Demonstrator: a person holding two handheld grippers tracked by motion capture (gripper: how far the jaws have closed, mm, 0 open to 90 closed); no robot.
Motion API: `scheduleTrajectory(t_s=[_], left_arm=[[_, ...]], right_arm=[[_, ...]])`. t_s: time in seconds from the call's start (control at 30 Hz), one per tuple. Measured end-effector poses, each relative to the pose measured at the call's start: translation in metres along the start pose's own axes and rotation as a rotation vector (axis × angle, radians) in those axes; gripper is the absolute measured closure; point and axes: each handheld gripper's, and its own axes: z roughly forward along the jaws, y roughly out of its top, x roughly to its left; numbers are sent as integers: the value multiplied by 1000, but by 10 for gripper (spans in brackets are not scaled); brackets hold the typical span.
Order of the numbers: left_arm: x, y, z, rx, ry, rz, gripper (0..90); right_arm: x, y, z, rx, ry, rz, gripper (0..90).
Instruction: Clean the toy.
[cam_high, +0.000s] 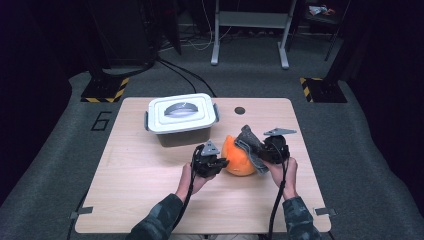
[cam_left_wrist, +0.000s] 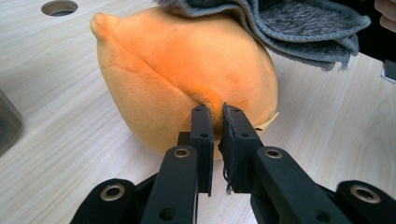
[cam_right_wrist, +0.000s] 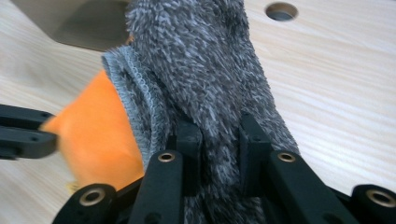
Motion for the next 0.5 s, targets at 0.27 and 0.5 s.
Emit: scheduleTrajectory(t_s=[0.27,0.5], left_arm=[[0,0,0,1,-2,-2,828],[0,0,0,-1,1,-3,828]], right_arm=[[-22,-18,4,25,-22,82,742],[-35,-34,13,60,-48,130,743]])
